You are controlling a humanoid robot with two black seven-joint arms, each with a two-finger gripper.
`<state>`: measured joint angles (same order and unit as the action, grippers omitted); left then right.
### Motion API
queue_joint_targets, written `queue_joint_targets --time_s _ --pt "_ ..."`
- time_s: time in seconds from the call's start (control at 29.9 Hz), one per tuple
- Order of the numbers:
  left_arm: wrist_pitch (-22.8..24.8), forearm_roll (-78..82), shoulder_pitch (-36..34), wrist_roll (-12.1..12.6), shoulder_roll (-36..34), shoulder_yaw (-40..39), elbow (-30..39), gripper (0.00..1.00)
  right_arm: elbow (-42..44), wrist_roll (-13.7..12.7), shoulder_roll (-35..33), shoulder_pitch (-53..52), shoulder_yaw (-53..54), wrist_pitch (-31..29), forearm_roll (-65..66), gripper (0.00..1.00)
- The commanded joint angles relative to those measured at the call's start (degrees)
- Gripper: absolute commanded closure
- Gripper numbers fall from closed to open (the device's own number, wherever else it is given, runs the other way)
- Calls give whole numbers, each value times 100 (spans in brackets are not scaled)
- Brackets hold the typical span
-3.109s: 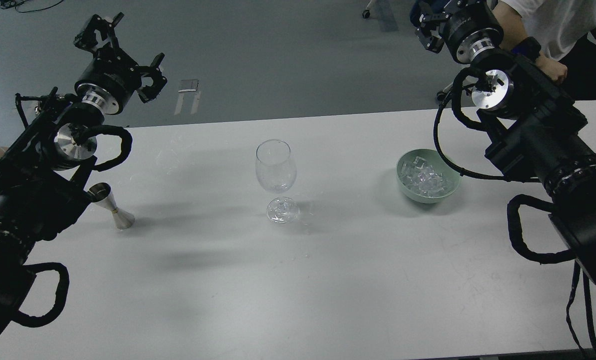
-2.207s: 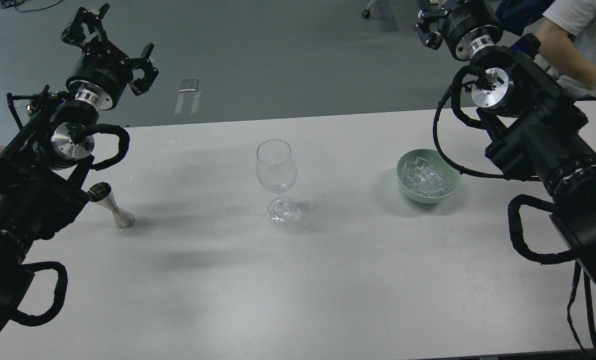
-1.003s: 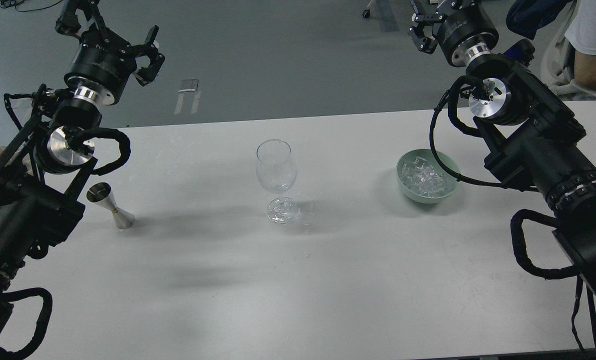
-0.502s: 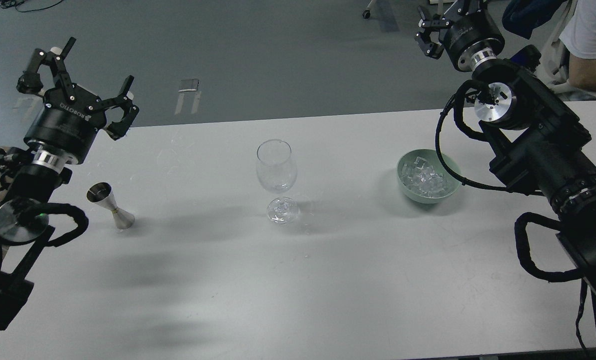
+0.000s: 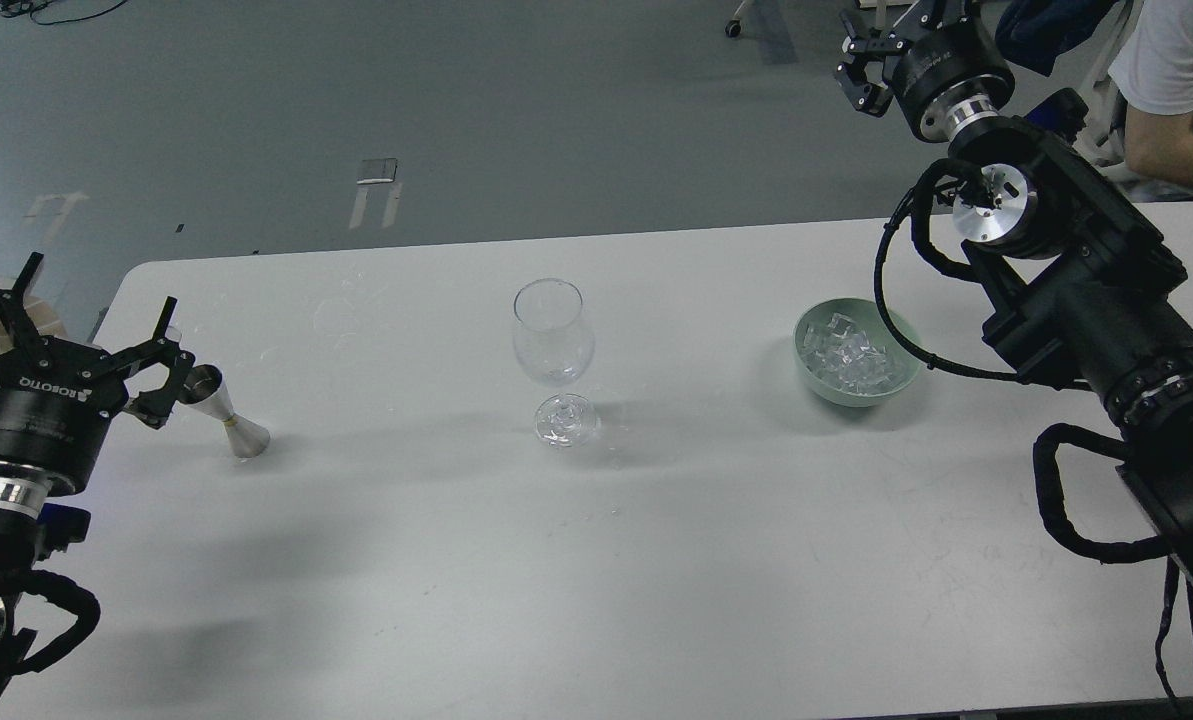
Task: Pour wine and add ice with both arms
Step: 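Lower the left gripper toward the small metal jigger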
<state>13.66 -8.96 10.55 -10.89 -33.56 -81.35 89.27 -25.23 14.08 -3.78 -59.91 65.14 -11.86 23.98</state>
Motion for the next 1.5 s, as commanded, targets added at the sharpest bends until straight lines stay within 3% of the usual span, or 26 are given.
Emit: queue_joint_targets --time_s 0.0,0.23,0.33,0.37,0.43,0.57,0.97,1.34,1.47 --pt "14 -9 368 -54 279 -12 2 3 1 -1 -70 -3 -1 0 1 0" --pt "14 -53 633 -63 719 -126 2 6 1 7 -88 23 16 9 1 0" --pt "31 -53 685 -45 736 -135 -6 17 1 7 -88 32 16 17 1 0" --pt "57 -53 799 -36 780 -127 -6 32 9 7 -97 32 16 17 1 0" --pt "84 -53 896 -19 868 -91 -6 42 9 7 -97 32 16 26 1 0" --pt "172 -27 923 121 1220 -65 -41 47 9 7 -97 41 -1 26 1 0" --pt "145 -53 624 482 1316 -118 -841 39 27 34 -62 49 -1 35 1 0" --pt "163 -53 307 579 1642 -144 -1281 42 36 34 -97 102 -10 140 1 0" --pt "172 -44 27 579 1826 -109 -1719 51 27 34 -106 120 -1 202 1 0"
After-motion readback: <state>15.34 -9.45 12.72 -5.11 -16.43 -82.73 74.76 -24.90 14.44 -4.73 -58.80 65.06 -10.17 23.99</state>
